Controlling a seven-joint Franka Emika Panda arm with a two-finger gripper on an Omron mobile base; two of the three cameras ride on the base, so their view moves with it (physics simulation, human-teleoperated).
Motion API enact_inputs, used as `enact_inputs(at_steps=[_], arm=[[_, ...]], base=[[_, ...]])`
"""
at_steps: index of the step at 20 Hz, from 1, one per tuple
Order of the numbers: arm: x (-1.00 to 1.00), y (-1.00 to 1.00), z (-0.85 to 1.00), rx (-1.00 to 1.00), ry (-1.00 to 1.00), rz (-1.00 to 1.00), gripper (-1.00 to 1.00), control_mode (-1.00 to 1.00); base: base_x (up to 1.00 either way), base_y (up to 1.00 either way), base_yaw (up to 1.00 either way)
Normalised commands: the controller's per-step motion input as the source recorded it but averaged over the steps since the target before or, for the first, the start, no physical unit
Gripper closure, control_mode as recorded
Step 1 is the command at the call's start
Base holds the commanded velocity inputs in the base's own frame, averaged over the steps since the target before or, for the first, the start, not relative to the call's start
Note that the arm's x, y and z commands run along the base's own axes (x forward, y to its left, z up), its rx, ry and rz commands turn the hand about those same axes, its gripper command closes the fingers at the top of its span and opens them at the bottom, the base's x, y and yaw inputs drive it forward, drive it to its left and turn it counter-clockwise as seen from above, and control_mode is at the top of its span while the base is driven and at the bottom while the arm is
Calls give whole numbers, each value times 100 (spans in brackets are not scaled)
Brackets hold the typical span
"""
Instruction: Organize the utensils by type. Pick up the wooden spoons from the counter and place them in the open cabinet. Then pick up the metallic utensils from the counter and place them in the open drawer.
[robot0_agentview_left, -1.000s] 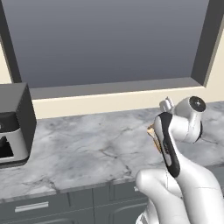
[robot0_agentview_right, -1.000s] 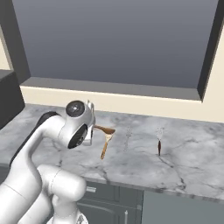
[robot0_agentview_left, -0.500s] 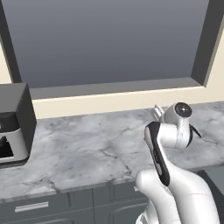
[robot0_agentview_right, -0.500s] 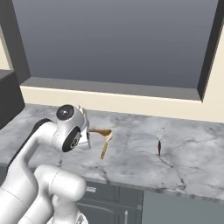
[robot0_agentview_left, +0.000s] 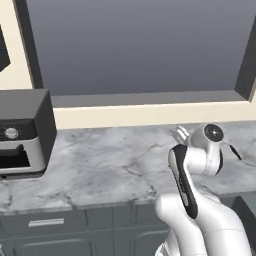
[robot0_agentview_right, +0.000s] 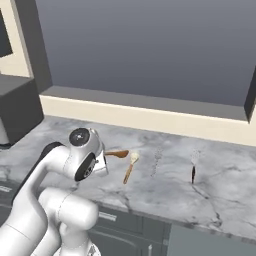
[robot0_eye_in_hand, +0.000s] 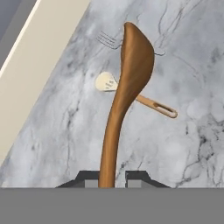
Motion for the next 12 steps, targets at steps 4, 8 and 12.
enact_inputs(at_steps=[4, 8, 12], arm=[[0, 0, 0, 0, 0, 0, 100, 100], [0, 0, 0, 0, 0, 0, 100, 100], [0, 0, 0, 0, 0, 0, 100, 100]], base=[[-46, 0, 29], [-51, 2, 36], [-32, 9, 40]])
